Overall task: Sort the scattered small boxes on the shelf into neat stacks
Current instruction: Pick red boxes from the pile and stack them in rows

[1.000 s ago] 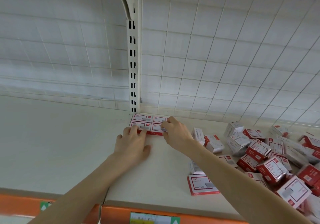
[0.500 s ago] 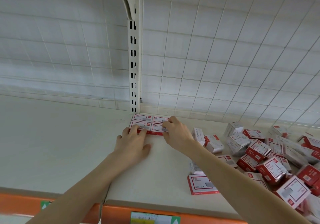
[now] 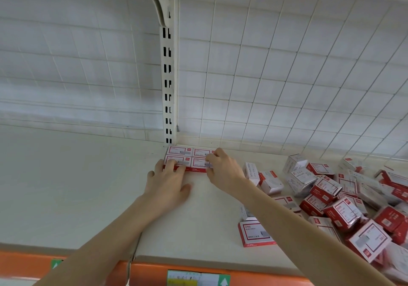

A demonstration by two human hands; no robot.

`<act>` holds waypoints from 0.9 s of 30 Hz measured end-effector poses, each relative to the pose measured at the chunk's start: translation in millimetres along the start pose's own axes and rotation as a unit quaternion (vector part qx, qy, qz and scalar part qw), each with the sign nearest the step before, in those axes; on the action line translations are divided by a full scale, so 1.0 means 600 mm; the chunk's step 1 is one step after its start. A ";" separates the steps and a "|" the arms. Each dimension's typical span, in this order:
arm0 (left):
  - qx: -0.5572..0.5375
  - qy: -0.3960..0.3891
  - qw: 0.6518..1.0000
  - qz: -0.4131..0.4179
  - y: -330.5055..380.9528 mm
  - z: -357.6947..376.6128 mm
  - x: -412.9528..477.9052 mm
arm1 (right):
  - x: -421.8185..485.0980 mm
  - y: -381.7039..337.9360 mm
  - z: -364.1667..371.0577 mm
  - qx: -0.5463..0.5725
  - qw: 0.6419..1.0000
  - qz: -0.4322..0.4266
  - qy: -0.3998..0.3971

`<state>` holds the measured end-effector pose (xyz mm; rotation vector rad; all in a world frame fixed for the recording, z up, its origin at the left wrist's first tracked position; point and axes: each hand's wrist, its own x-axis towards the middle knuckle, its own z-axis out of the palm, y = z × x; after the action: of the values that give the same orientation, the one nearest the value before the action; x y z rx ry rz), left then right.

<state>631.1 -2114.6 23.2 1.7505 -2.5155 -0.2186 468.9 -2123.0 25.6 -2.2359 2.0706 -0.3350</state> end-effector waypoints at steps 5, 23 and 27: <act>0.003 0.012 1.000 0.010 0.015 -0.004 0.007 | -0.016 0.000 -0.018 -0.023 1.000 -0.005 0.013; -0.090 0.100 0.947 0.290 0.176 -0.005 -0.019 | -0.221 0.164 -0.108 0.082 0.984 0.079 0.140; -0.107 0.090 0.939 0.313 0.187 0.007 -0.030 | -0.254 0.165 -0.096 0.086 0.990 0.031 0.107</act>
<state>533.0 -2059.4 36.7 0.7918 -2.6316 -0.2601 350.2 -1974.9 45.1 -2.1121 2.1125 -0.7487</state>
